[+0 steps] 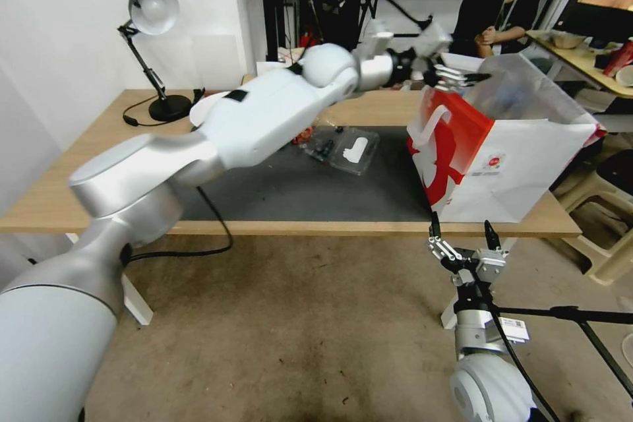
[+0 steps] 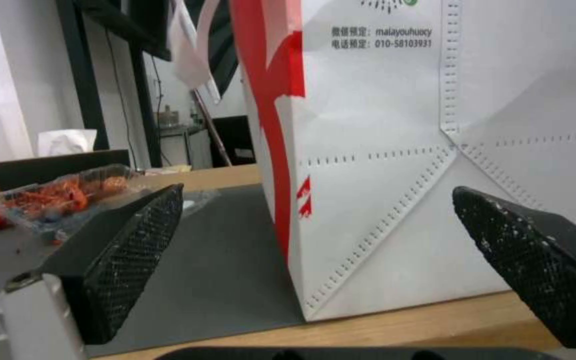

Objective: Pick up the trash from the table and place it into the takeout bag.

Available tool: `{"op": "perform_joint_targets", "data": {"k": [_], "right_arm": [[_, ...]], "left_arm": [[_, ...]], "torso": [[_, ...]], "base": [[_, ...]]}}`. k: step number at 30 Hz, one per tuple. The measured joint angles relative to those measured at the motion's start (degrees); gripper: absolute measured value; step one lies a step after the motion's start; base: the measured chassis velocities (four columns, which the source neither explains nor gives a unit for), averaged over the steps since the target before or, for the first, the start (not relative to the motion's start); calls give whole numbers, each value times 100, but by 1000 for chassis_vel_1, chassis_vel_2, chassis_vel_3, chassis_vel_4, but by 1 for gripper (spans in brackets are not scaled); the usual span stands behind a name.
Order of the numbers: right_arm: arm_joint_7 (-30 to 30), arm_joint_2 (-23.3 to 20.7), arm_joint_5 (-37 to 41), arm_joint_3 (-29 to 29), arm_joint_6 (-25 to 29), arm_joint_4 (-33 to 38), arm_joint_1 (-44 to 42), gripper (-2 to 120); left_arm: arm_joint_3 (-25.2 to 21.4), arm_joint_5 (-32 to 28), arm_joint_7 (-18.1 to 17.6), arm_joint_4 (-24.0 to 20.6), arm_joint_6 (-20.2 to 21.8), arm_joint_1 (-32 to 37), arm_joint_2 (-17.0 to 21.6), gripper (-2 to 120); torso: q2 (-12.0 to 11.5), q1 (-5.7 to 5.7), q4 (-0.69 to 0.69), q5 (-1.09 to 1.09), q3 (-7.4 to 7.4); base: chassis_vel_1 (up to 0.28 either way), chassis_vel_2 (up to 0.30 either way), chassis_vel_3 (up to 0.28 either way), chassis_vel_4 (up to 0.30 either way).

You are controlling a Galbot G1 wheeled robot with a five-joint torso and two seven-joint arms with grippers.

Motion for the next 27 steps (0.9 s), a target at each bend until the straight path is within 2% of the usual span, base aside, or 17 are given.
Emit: {"op": "perform_joint_targets", "data": {"k": [2, 3, 6, 8, 10, 11, 14, 15, 17, 23, 25, 27], "right_arm": [[0, 10, -5, -17, -6, 0, 9, 100], [0, 10, -5, -17, -6, 0, 9, 100], [0, 9, -21, -30, -20, -1, 11, 100], [0, 6, -22, -33, -23, -1, 12, 100], [1, -11, -22, -44, -33, -1, 18, 100], [1, -11, -22, -44, -33, -1, 18, 100], [1, -16, -25, -56, -38, -1, 22, 100], [1, -16, -25, -56, -38, -1, 22, 100], [1, -16, -28, -70, -41, -1, 27, 100], [1, -20, -33, -81, -45, -1, 33, 100], [-2, -24, -39, -90, -45, -16, 36, 100], [-3, -24, -41, -98, -45, -21, 40, 100]], "left_arm": [[-107, -86, -232, -179, 1, 143, 245, 99], [-107, -86, -232, -179, 1, 143, 245, 99], [-444, -128, -635, -487, 19, 541, 684, 100], [-509, -129, -743, -574, 52, 624, 771, 100], [-692, -130, -1205, -902, 204, 887, 1077, 100], [-692, -130, -1205, -902, 204, 887, 1077, 100], [-900, -95, -1829, -1296, 378, 1224, 1489, 100], [-900, -95, -1829, -1296, 378, 1224, 1489, 100], [-1071, -77, -2174, -1533, 477, 1457, 1749, 100], [-1418, -67, -2569, -1909, 650, 1882, 2172, 100], [-1789, -10, -2713, -2142, 691, 2258, 2432, 100], [-1969, 30, -2752, -2231, 695, 2429, 2514, 100]], "torso": [[0, 0, 0, 0, 0], [0, 0, 0, 0, 0], [0, 0, -1, 0, 0], [0, 0, -1, 0, 0], [0, 0, -1, 1, 0], [0, 0, -1, 1, 0], [0, 0, -2, 1, 0], [0, 0, -2, 1, 0], [0, 0, -1, 1, 0], [0, 0, -1, 1, 0], [0, 0, -1, 1, -1], [0, 0, -2, 0, 0]], "base": [[0, 0, 0, 0], [0, 0, 0, 0], [0, 0, 0, 0], [0, 0, 0, 0], [0, 0, 0, 0], [0, 0, 0, 0], [0, 0, 0, 0], [0, 0, 0, 0], [0, 0, 0, 0], [0, 0, 0, 0], [0, 0, 0, 0], [0, 0, 0, 0]]}}
